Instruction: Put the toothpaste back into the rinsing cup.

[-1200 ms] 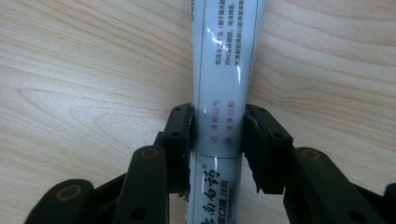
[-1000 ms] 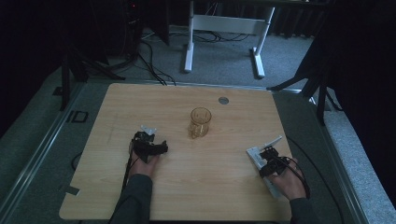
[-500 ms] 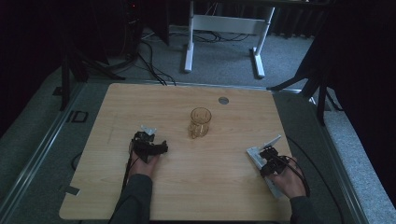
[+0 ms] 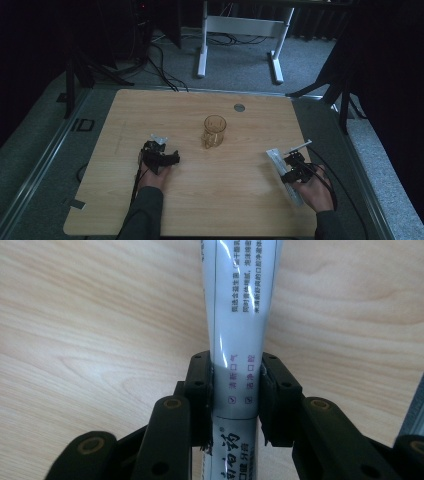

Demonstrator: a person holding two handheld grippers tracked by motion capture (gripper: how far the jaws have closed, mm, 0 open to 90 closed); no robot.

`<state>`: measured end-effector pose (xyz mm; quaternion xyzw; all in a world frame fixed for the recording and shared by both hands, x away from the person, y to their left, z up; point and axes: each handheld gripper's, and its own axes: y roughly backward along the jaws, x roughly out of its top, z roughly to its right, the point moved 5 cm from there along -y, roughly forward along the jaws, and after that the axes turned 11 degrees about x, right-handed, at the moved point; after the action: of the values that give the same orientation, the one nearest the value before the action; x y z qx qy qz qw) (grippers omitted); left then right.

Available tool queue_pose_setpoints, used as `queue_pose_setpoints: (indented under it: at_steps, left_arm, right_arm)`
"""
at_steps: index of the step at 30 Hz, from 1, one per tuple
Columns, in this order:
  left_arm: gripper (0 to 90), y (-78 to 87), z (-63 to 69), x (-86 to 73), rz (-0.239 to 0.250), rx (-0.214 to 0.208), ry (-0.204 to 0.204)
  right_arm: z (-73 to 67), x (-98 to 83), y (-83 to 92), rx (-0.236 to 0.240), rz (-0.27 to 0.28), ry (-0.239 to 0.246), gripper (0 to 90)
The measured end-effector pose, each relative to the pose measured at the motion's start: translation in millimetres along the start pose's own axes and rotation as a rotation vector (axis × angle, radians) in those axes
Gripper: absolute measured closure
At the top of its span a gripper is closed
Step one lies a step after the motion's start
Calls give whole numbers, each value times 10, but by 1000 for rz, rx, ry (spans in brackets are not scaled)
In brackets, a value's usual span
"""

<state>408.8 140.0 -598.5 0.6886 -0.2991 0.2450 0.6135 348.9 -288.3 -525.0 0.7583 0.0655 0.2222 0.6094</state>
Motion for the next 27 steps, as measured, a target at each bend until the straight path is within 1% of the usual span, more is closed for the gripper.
queue_pose_setpoints:
  at_steps: [1, 2, 6, 10, 11, 13, 15, 16, 18, 20, 23, 24, 27]
  left_arm:
    - [123, 0, 0, 0, 0, 0, 0]
    - [124, 0, 0, 0, 0, 0, 0]
    - [123, 0, 0, 0, 0, 0, 0]
    - [123, 0, 0, 0, 0, 0, 0]
    - [123, 0, 0, 0, 0, 0, 0]
    - [124, -1, 0, 1, 0, 0, 0]
    - [124, -1, 0, 1, 0, 0, -1]
    - [124, 0, 0, 1, -1, 0, -1]
    - [124, -1, 0, 1, 0, 0, 0]
    - [124, -1, 0, 1, 0, 0, 0]
    - [124, -1, 0, 1, 0, 0, 0]
    - [124, -1, 0, 1, 0, 0, 0]
    - [124, -1, 0, 1, 0, 0, 0]
  right_arm:
    - [0, 0, 0, 0, 0, 0, 700]
    - [-13, 24, 50, 10, 26, -3, 701]
    - [-28, 46, 93, 8, 46, 3, 702]
    - [-28, 109, 201, -4, 109, 5, 702]
    - [-28, 109, 201, -4, 109, 5, 702]
    - [-14, 146, 255, 1, 148, -2, 702]
    - [-13, 159, 275, 0, 159, -4, 702]
    - [-11, 186, 316, -6, 181, -5, 702]
    - [-13, 210, 355, -8, 201, -3, 702]
    - [-13, 221, 373, -11, 209, 2, 702]
    - [-16, 254, 421, -12, 240, 13, 702]
    - [-16, 254, 421, -12, 240, 13, 702]
    - [-12, 275, 451, -15, 267, 16, 702]
